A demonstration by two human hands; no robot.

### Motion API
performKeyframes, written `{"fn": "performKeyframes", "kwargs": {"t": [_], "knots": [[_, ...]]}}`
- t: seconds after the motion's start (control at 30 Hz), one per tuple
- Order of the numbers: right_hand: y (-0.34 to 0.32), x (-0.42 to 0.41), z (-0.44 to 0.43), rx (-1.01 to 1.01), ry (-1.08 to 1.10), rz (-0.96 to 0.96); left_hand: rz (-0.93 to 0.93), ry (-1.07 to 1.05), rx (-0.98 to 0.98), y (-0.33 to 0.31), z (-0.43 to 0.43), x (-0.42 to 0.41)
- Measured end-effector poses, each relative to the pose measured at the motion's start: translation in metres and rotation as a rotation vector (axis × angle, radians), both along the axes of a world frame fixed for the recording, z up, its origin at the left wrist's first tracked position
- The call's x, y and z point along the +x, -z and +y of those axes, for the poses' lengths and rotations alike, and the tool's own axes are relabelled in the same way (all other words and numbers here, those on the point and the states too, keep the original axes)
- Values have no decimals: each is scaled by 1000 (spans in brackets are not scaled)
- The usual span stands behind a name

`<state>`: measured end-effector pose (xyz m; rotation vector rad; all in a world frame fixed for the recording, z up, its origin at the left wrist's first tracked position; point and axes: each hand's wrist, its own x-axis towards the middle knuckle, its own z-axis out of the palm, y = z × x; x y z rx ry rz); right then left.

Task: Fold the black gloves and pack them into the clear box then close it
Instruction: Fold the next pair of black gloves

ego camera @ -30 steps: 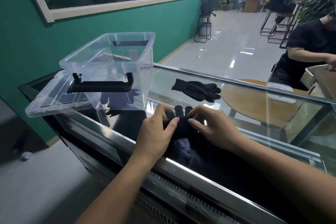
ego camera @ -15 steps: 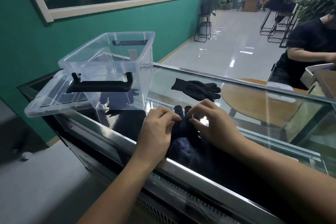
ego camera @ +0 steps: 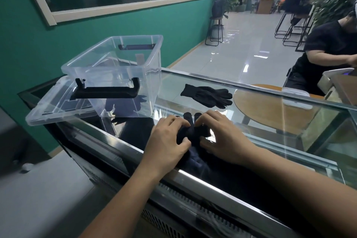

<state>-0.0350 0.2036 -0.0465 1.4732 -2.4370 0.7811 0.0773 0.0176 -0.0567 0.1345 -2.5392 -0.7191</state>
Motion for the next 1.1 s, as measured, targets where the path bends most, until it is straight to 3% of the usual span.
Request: {"fn": "performKeyframes", "kwargs": {"t": [0.27, 0.47, 0.77, 0.93, 1.1], "knots": [[0, 1, 1, -144, 46, -143, -10, -14, 151, -3, -1, 6], [3, -3, 0, -160, 128, -129, 27, -50, 185, -2, -3, 4], [12, -13, -2, -195, 177, -92, 171, -48, 6, 7, -4, 1], [8, -10, 1, -142, 110, -19, 111, -44, -18, 6, -1, 2], [2, -2, 4, -117, -22, -77, 70, -23, -7, 6, 0, 2]]}}
